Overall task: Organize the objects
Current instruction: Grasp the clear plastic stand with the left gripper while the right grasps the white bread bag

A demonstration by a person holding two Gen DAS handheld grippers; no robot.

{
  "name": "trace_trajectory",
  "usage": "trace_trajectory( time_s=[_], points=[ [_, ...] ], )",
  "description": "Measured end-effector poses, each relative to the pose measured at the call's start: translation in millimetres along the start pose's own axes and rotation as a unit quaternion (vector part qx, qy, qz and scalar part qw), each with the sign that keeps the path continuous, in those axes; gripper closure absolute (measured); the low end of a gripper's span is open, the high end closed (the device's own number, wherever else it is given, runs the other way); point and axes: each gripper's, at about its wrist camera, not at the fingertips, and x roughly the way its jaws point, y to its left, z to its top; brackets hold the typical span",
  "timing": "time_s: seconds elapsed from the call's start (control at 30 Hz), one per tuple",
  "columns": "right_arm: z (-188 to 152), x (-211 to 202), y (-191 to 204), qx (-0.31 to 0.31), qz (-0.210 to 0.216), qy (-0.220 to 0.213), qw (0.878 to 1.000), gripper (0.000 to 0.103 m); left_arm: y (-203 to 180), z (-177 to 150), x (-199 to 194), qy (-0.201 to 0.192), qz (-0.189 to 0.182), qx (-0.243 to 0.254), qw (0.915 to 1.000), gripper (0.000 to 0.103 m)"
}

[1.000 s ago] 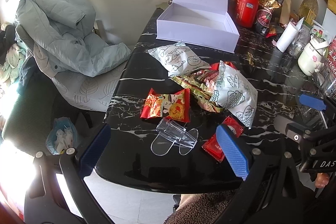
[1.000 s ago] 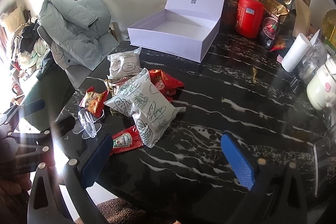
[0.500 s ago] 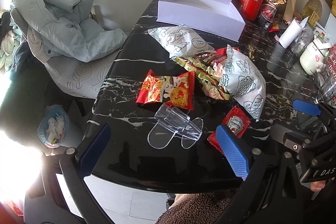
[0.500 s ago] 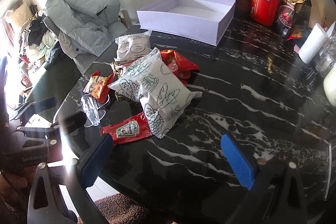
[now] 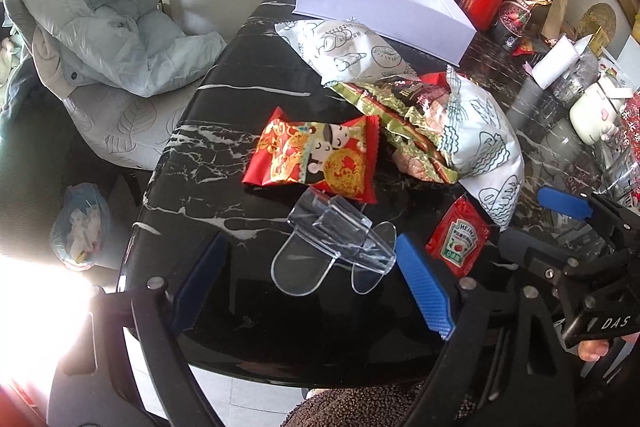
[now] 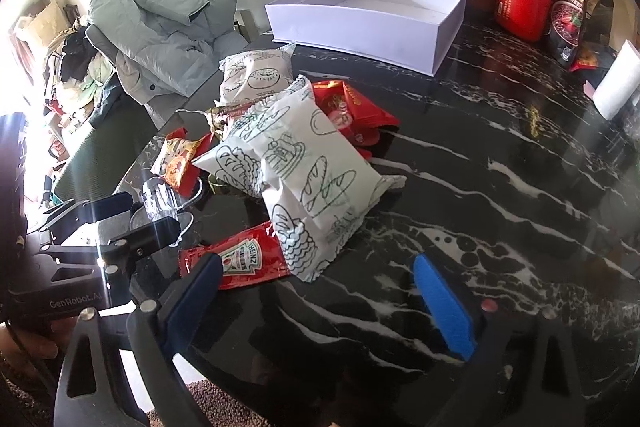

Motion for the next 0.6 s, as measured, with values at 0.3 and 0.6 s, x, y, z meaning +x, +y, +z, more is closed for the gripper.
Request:
trace_trajectory(
  time_s=[0.3,0.6],
  points=[
    [15.1,7.2,-2.1,-0.021,-0.009,-0.019,1.0,0.013,-6.1,6.5,4.3,-0.004,0.004,0.012,0.9999,0.024],
    [26.8,9.1,3.9,-0.069,-0.015,-0.043,0.997,0.013,-8.7,7.8,3.7,0.011,-0.008,0.02,0.9997,0.028]
  ],
)
